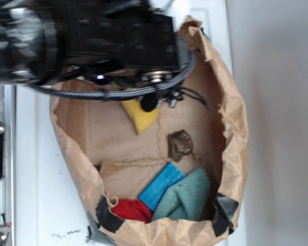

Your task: Grab the green animal.

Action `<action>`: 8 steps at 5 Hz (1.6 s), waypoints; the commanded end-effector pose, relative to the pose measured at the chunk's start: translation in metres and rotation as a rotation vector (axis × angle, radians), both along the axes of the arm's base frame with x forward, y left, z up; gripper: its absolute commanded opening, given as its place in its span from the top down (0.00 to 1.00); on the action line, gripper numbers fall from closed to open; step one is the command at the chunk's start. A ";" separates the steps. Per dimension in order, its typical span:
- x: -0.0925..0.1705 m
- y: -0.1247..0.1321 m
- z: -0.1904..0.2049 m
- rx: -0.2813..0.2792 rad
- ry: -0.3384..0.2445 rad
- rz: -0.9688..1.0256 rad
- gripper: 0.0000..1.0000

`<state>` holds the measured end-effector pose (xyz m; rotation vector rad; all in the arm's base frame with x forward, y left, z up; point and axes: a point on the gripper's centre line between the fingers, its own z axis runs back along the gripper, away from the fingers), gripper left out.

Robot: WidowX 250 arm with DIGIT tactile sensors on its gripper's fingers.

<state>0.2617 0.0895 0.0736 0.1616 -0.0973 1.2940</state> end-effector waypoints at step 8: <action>-0.012 0.034 -0.023 0.182 -0.065 0.049 1.00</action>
